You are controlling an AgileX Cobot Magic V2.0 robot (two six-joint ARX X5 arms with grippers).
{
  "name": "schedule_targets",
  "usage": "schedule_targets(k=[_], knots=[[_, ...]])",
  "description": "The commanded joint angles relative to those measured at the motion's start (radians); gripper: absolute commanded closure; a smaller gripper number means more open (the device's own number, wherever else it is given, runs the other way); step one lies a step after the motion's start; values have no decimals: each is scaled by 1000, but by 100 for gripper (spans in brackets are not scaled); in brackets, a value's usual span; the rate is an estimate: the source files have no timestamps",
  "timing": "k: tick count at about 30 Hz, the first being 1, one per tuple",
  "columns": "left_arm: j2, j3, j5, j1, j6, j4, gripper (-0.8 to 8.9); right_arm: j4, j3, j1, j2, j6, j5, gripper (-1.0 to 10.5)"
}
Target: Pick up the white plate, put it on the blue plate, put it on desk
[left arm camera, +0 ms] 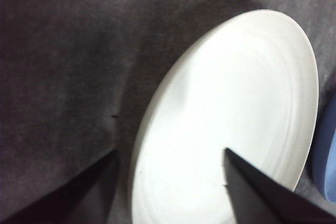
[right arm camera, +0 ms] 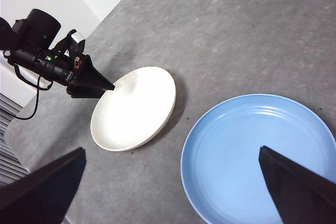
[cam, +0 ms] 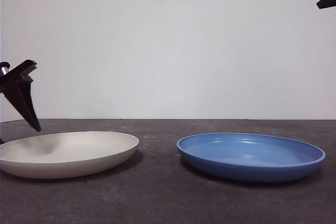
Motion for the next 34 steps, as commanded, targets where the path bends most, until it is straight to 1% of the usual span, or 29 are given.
schedule_targets(k=[1, 5, 12, 16, 25, 30, 34], knots=[[31, 17, 3, 0, 18, 8, 545, 8, 16, 4, 3, -10, -3, 393], [51, 17, 3, 0, 17, 8, 549, 9, 16, 4, 3, -10, -3, 393], [53, 17, -16, 0, 20, 8, 730, 8, 16, 4, 3, -10, -4, 393], [53, 17, -16, 0, 24, 9, 798, 8, 16, 4, 3, -10, -3, 393], [53, 35, -16, 0, 27, 0, 798, 6, 18, 4, 3, -8, -3, 393], [53, 107, -15, -19, 18, -86, 798, -42, 51, 3, -11, -8, 10, 394], [53, 194, -15, -77, 15, -184, 798, -118, 99, 3, -25, -20, 70, 394]])
